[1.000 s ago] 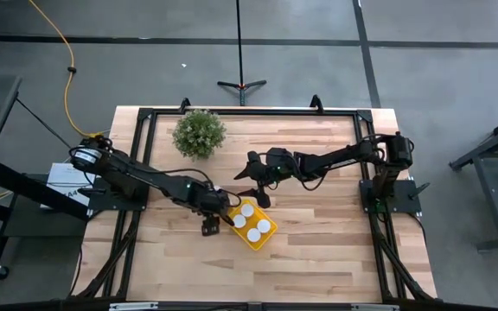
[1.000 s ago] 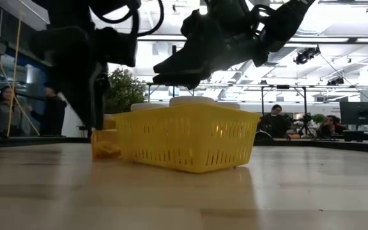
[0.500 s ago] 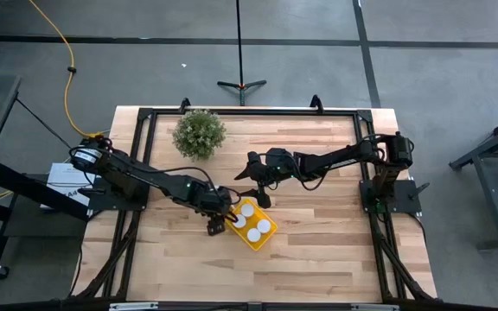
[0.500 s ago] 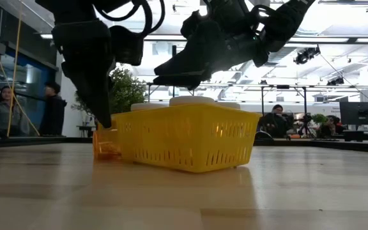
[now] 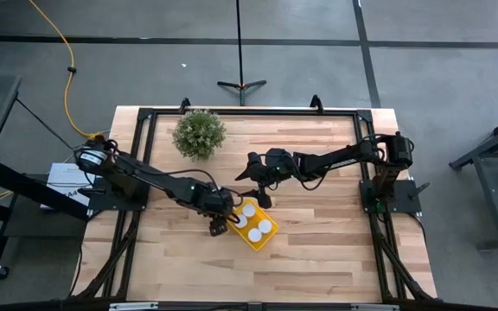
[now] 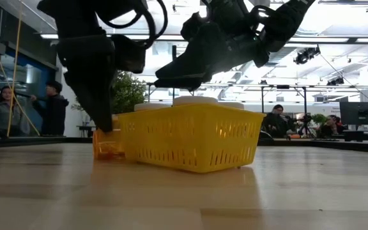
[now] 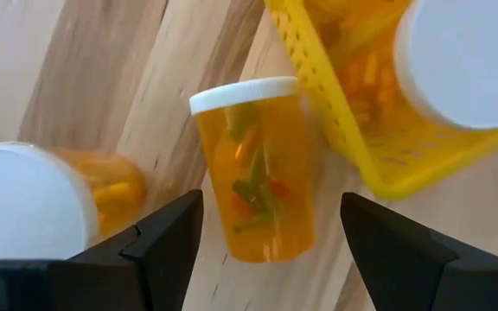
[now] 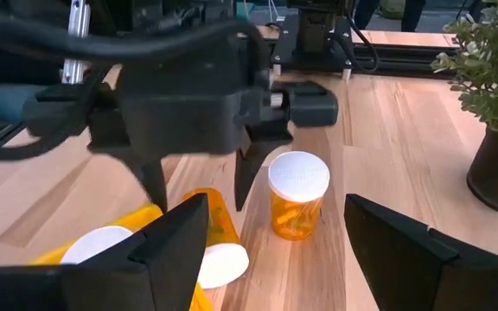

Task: Pick and place pill bottles into a basket
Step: Put the pill bottle into the yellow transparent bin

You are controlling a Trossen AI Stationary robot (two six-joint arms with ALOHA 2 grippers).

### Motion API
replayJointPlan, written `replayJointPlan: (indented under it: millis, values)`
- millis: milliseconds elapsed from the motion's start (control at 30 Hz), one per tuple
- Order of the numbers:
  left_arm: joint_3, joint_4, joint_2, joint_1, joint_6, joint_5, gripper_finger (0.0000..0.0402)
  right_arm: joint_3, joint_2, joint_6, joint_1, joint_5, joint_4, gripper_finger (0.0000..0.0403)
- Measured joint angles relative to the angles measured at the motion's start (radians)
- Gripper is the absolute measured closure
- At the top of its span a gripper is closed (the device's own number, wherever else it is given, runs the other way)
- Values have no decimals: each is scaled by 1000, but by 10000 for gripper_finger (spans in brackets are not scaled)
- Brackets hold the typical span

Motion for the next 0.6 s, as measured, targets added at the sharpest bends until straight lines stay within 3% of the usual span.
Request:
replayJointPlan:
  millis: [600]
  values:
    - [0, 28, 61, 0, 27, -16, 98, 0, 0, 0, 0, 0, -15, 141]
